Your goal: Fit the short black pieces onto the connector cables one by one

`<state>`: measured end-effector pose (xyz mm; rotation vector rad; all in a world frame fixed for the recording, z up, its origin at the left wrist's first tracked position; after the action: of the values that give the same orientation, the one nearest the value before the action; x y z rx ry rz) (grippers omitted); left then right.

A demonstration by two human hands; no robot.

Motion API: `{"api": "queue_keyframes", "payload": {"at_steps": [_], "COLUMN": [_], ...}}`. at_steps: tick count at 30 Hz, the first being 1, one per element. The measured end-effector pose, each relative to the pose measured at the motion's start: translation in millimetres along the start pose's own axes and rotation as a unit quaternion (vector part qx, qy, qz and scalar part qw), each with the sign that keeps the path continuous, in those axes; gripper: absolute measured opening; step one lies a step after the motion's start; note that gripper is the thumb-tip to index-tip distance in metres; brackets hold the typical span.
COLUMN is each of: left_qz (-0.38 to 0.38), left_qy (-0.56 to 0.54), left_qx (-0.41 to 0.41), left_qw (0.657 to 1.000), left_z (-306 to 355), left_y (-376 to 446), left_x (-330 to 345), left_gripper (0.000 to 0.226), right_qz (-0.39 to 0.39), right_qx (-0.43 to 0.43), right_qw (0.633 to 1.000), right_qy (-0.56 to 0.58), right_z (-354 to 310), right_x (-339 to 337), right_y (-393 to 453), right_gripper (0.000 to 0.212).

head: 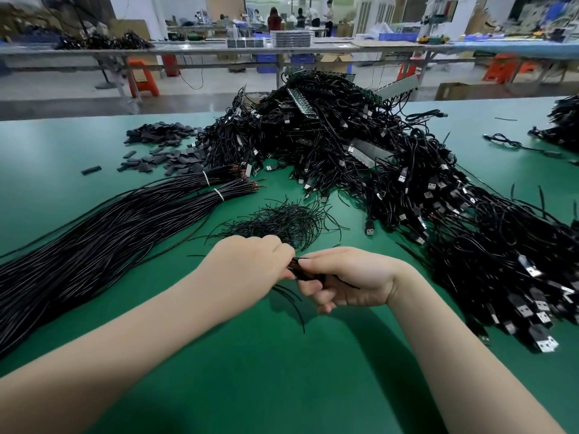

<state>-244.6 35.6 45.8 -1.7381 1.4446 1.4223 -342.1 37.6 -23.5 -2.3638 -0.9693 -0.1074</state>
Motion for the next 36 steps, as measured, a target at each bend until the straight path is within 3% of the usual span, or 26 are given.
{"api": "queue_keyframes", "payload": {"at_steps": [3, 5, 8, 10, 12, 13, 15, 16, 18, 20, 22, 24, 27, 31, 36], "left_qz": [0.03, 0.014, 0.03, 0.078, 0.156, 0.193, 0.242, 0.255, 0.264, 0.257, 0.24, 0.212, 0.159, 0.123, 0.084], "left_qy": [-0.001, -0.033, -0.151, -0.302, -0.456, -0.532, -0.65, -0.684, -0.709, -0.717, -0.714, -0.695, -0.644, -0.593, -0.491], "left_qx": [-0.002, -0.077, -0.237, -0.311, -0.364, -0.381, -0.394, -0.392, -0.386, -0.374, -0.357, -0.347, -0.342, -0.353, -0.349], "left_qw": [1.0, 0.996, 0.959, 0.898, 0.797, 0.731, 0.603, 0.56, 0.528, 0.529, 0.552, 0.594, 0.666, 0.713, 0.794], "left_z": [-3, -18, -56, -71, -78, -77, -69, -66, -63, -61, -60, -60, -63, -69, -70], "left_y": [0, -1, -12, -13, -7, -2, 11, 16, 23, 26, 28, 27, 23, 17, 15], "left_x": [2, 7, 17, 20, 22, 24, 24, 23, 21, 22, 23, 25, 28, 31, 26], "left_gripper": [0.028, 0.025, 0.033, 0.034, 0.034, 0.034, 0.033, 0.033, 0.033, 0.033, 0.033, 0.033, 0.032, 0.033, 0.033], "right_qz": [0.002, 0.04, 0.238, 0.411, 0.512, 0.525, 0.508, 0.501, 0.521, 0.549, 0.553, 0.553, 0.542, 0.511, 0.538], "right_qx": [-0.002, -0.009, -0.054, -0.071, -0.064, -0.056, -0.019, -0.003, 0.0, -0.012, -0.018, -0.023, -0.021, 0.003, -0.062], "right_qw": [1.0, 0.998, 0.969, 0.907, 0.825, 0.792, 0.763, 0.757, 0.738, 0.708, 0.704, 0.712, 0.695, 0.668, 0.683], "right_qy": [0.009, 0.037, 0.045, -0.057, -0.229, -0.307, -0.4, -0.419, -0.43, -0.444, -0.445, -0.432, -0.472, -0.541, -0.489], "right_z": [-1, -5, -13, -17, -21, -22, -20, -18, -17, -16, -14, -13, -14, -14, -37], "right_x": [-3, -15, -60, -83, -88, -85, -76, -72, -70, -67, -62, -61, -60, -54, -50], "right_y": [0, -7, -27, -42, -46, -41, -28, -23, -20, -18, -13, -11, -6, 1, -19], "right_gripper": [0.027, 0.042, 0.058, 0.044, 0.026, 0.021, 0.016, 0.018, 0.022, 0.024, 0.017, 0.01, 0.014, 0.024, 0.017]}}
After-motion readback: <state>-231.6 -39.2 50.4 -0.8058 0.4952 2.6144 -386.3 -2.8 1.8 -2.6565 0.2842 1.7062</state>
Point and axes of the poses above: each hand's wrist, its own y-axis towards the middle knuckle, its own x-axis out of the palm, z = x × y, the point moved 7 cm from there along y, towards the middle knuckle, and after that the axes turned 9 degrees about x, right-handed, at the moved point
